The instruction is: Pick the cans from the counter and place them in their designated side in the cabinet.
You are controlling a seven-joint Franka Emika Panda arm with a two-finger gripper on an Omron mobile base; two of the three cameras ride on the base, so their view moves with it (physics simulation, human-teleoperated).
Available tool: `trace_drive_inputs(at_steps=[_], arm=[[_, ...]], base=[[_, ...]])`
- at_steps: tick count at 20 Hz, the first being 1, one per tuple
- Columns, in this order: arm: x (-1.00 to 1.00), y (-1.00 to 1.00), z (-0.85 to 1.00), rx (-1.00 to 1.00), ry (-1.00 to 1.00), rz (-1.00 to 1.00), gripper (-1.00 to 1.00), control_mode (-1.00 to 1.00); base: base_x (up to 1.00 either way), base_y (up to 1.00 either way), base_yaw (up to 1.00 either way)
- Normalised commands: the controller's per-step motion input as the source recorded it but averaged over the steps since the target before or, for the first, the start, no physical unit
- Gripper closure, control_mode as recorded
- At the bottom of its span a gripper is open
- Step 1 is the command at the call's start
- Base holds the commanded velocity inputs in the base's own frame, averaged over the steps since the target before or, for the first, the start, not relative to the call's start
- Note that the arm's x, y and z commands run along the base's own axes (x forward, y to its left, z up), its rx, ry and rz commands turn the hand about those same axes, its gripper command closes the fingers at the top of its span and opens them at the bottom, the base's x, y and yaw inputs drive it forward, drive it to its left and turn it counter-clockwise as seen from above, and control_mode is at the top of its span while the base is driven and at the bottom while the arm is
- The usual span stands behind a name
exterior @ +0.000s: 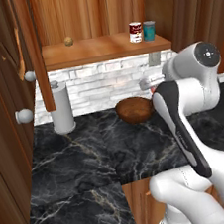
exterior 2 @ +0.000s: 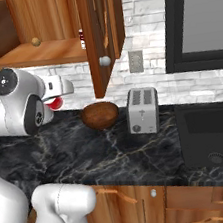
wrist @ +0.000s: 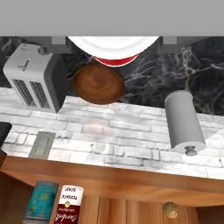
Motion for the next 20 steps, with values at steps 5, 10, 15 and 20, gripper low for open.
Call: trace_drive_inputs(at_steps=[5, 10, 15, 20], arm=[[0.0, 0.03, 0.37, 0.0, -0.08, 0.0, 1.0, -1.0], [0.07, 0.05, 0.25, 0.0, -0.06, 0.0, 1.0, -1.0], [0.14, 0.05, 0.21, 0.0, -0.04, 0.0, 1.0, -1.0], [0.15, 0.02, 0.19, 0.0, -0.05, 0.0, 1.0, -1.0]], base=[[0.0, 0.0, 0.0], [0.0, 0.0, 0.0], [0.0, 0.0, 0.0], [0.0, 0.0, 0.0]])
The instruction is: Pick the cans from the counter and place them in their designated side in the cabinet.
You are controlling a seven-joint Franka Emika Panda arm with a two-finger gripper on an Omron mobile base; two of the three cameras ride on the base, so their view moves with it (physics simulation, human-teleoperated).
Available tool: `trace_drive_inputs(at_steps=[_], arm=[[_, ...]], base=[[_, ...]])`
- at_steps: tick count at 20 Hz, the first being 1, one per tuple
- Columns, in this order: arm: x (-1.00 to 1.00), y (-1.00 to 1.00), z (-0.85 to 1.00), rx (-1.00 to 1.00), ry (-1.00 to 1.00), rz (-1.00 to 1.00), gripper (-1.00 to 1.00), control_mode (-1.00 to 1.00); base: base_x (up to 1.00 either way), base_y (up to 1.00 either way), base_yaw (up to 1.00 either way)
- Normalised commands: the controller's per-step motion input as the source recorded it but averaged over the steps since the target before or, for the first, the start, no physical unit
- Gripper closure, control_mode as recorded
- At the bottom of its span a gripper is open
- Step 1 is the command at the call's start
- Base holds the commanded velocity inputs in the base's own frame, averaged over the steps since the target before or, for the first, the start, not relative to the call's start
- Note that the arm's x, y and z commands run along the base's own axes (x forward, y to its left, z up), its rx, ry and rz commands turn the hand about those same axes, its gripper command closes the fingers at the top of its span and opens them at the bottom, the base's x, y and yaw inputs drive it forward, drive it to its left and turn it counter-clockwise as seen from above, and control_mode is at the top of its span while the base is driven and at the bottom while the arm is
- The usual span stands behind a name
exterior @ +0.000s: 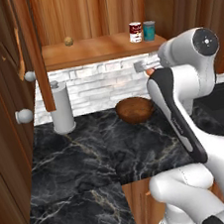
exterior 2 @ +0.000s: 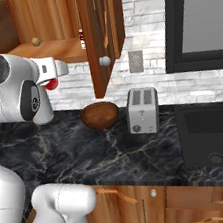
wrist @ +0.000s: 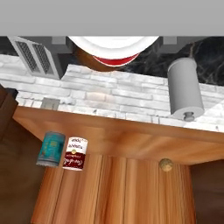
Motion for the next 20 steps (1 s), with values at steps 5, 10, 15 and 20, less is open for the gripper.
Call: trace_drive_inputs(at_steps=[5, 10, 15, 20], arm=[[0.19, 0.03, 0.16, 0.0, -0.05, 0.0, 1.0, -1.0], [0.19, 0.03, 0.16, 0.0, -0.04, 0.0, 1.0, -1.0], [0.15, 0.0, 0.12, 0.0, -0.03, 0.01, 1.0, -1.0], [0.2, 0.0, 0.07, 0.0, 0.0, 0.0, 1.0, -1.0]], base=[[0.0, 0.0, 0.0], [0.0, 0.0, 0.0], [0.0, 0.0, 0.0], [0.0, 0.0, 0.0]])
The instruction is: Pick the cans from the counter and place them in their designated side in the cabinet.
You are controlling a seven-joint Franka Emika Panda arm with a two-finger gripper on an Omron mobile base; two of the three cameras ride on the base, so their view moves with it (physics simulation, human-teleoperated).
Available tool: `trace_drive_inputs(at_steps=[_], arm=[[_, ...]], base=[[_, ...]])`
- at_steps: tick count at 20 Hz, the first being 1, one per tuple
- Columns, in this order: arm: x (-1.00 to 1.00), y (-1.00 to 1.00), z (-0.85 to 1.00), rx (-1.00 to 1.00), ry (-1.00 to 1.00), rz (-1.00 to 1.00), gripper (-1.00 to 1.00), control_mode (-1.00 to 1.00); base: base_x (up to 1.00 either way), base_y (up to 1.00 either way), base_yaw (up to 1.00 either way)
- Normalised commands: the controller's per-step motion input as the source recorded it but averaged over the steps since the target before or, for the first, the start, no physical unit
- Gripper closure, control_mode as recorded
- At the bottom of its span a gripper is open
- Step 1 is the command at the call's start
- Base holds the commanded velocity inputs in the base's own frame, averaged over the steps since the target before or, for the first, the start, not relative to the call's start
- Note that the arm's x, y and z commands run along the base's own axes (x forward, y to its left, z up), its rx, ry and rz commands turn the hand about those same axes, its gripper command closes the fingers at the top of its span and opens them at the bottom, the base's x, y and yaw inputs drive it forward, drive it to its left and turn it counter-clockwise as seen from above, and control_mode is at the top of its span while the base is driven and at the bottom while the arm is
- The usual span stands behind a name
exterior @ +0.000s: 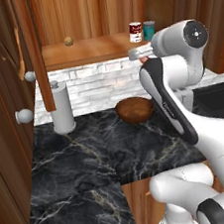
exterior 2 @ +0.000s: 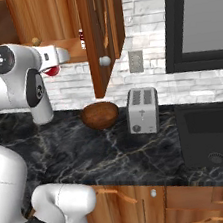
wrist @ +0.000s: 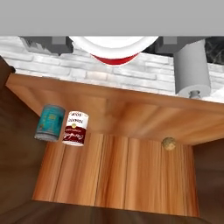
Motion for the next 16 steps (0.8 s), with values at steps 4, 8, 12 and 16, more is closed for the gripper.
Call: trace_drive_inputs(at_steps=[4, 8, 12, 16], arm=[[0.26, 0.0, 0.03, 0.0, 0.0, 0.0, 1.0, -1.0], [0.25, 0.0, 0.06, 0.0, 0.0, 0.0, 1.0, -1.0], [0.23, 0.0, 0.04, 0.0, -0.02, 0.0, 1.0, -1.0], [0.23, 0.0, 0.03, 0.0, -0.01, 0.0, 1.0, -1.0]], base=[[0.0, 0.0, 0.0], [0.0, 0.0, 0.0], [0.0, 0.0, 0.0], [0.0, 0.0, 0.0]])
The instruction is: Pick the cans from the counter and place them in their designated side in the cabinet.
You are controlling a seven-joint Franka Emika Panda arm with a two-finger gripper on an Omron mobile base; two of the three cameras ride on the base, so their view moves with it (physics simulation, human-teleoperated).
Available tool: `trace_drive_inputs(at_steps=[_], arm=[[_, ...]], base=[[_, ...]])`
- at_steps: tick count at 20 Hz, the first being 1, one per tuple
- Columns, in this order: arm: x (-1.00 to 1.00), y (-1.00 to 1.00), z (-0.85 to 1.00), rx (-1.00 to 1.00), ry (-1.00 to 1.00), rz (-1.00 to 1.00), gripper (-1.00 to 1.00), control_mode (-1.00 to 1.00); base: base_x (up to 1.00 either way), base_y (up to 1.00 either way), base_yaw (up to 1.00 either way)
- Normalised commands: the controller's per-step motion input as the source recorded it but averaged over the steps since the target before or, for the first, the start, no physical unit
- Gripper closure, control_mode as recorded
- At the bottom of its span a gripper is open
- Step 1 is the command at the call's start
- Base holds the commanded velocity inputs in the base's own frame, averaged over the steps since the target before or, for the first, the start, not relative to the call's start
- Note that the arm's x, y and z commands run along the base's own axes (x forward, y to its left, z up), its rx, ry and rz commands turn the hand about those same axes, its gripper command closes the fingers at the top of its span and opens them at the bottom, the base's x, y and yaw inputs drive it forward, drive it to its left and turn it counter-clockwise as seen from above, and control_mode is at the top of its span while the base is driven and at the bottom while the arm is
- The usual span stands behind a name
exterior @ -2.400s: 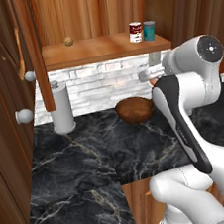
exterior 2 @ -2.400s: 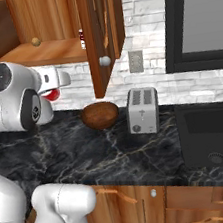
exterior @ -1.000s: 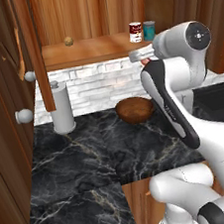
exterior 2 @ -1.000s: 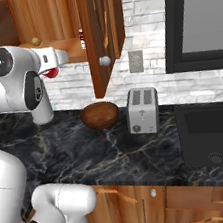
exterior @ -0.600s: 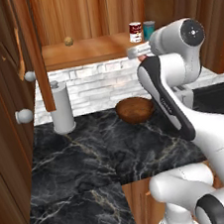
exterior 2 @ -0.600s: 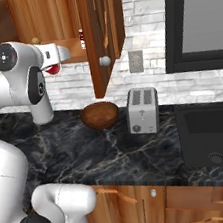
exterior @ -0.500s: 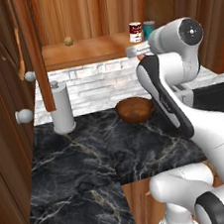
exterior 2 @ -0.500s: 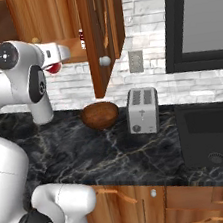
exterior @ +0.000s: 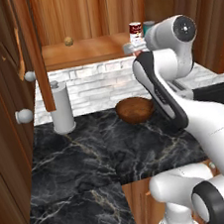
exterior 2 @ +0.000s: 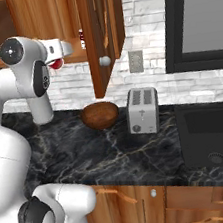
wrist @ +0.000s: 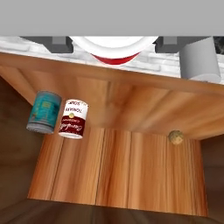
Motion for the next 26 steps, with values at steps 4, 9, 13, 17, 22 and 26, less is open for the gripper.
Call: trace_drive_inputs(at_steps=[4, 9, 13, 17, 22, 26], arm=[[0.2, 0.0, 0.02, 0.0, 0.0, 0.0, 1.0, -1.0], [0.21, 0.0, 0.02, 0.0, 0.0, 0.0, 1.0, -1.0], [0.22, 0.0, 0.02, 0.0, 0.0, 0.0, 1.0, -1.0], [0.25, 0.0, 0.02, 0.0, 0.0, 0.0, 1.0, -1.0], [0.28, 0.0, 0.01, 0.0, 0.0, 0.0, 1.0, -1.0], [0.26, 0.0, 0.0, 0.0, 0.0, 0.0, 1.0, -1.0]], base=[[0.0, 0.0, 0.0], [0.0, 0.0, 0.0], [0.0, 0.0, 0.0], [0.0, 0.0, 0.0], [0.0, 0.0, 0.0], [0.0, 0.0, 0.0]])
